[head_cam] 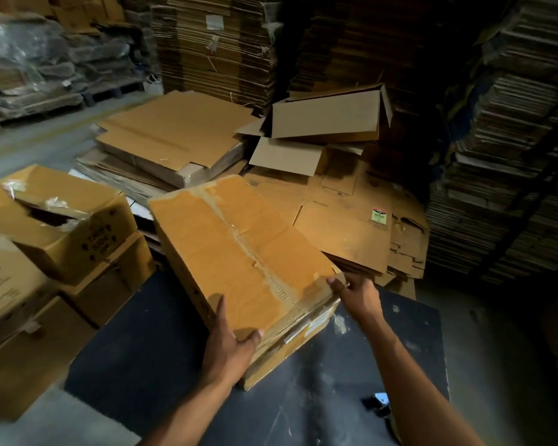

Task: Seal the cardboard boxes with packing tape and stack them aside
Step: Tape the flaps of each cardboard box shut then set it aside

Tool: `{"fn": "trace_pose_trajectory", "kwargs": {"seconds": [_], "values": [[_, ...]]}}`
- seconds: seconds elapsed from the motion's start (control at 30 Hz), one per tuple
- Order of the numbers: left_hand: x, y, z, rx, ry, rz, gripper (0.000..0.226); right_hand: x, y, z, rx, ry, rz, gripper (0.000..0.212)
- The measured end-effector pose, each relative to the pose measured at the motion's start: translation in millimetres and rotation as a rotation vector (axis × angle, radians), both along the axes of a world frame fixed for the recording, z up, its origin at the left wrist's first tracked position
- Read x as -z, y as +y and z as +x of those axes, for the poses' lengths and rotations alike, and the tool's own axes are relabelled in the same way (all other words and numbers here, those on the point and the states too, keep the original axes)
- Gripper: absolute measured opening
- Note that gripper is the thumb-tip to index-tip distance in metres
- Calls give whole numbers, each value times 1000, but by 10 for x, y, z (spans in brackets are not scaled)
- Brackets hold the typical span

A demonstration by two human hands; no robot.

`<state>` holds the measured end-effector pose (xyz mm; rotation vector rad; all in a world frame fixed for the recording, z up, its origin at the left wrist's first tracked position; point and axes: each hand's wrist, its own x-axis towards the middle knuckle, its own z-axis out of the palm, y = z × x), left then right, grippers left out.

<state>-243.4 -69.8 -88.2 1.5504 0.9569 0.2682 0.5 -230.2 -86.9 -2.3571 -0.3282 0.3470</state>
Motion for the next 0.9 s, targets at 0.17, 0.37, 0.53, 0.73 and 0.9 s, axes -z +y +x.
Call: {"fn": "trace_pose_trajectory", "kwargs": {"seconds": [0.17, 0.37, 0.53, 0.73, 0.9], "values": [[48, 469, -63, 81, -46, -83, 112, 31, -466, -576, 59, -91, -26, 44], [-12, 614, 38, 364, -20, 74, 81, 141, -892, -1098, 196, -75, -1, 41], [-72, 229, 126, 491, 199, 869, 67, 51, -1003, -1068, 142, -70, 42, 41], [233, -503, 472, 776, -35, 1279, 67, 455, -1828, -582, 142, 54, -372, 26], [428, -707, 566, 744, -15, 1412, 53, 806, -2210, -433, -172, 126, -676, 66]]}}
